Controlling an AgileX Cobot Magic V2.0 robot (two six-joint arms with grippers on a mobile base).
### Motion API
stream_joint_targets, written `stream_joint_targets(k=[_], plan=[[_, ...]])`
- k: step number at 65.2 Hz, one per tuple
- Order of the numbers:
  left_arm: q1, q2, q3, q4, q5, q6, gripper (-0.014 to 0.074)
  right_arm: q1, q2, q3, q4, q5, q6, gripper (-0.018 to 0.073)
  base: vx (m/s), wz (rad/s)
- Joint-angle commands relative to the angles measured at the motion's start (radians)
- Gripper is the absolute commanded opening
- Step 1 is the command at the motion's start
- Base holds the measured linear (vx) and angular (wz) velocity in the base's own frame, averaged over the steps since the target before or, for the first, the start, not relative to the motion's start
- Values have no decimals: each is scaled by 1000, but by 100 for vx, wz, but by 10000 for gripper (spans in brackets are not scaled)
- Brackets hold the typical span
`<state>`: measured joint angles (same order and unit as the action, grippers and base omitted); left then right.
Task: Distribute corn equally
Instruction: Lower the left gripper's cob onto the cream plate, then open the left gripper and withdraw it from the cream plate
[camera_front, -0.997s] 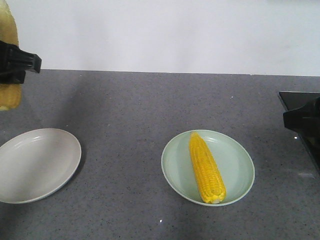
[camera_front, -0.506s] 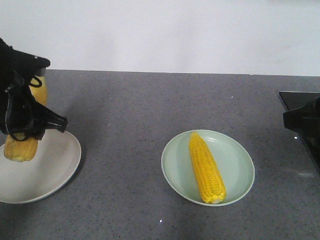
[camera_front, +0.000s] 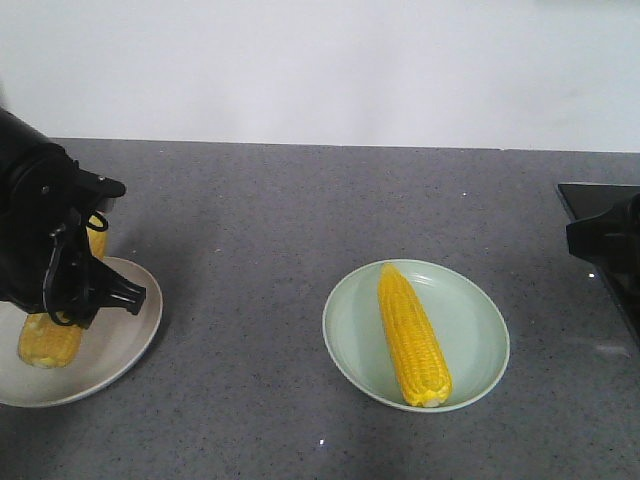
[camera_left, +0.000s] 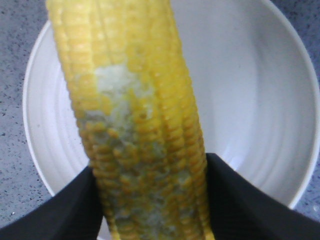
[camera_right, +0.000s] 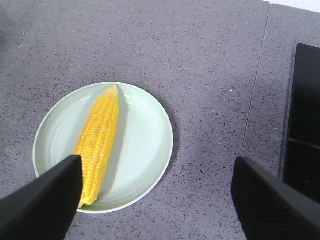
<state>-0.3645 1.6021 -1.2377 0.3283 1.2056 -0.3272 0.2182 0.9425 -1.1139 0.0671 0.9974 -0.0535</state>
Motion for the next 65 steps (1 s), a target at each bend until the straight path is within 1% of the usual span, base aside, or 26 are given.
stream_joint_targets(k=[1,17,27,32,45,52,59,65], plan=[[0,-23,-22,26,-6,-15,128,-5,-5,-24,-8,-65,1,578,0,0],[0,5,-22,26,-2,-15,133,-5,-5,-24,-8,-65,1,578,0,0],[0,12,-22,26,1,-15,187,-5,-5,-24,-8,-65,1,578,0,0],[0,12,-22,26,1,-15,246,-5,-5,-24,-8,-65,1,578,0,0],[0,12,-22,26,1,-15,458,-5,-5,-24,-8,-65,1,578,0,0],[0,12,-22,26,1,-15,555,-5,-5,-24,-8,-65,1,578,0,0],[0,12,-22,26,1,-15,617,-5,-5,-24,-8,-65,1,578,0,0],[0,7,-22,26,0,-15,633,-5,-5,-24,-8,-65,1,578,0,0]])
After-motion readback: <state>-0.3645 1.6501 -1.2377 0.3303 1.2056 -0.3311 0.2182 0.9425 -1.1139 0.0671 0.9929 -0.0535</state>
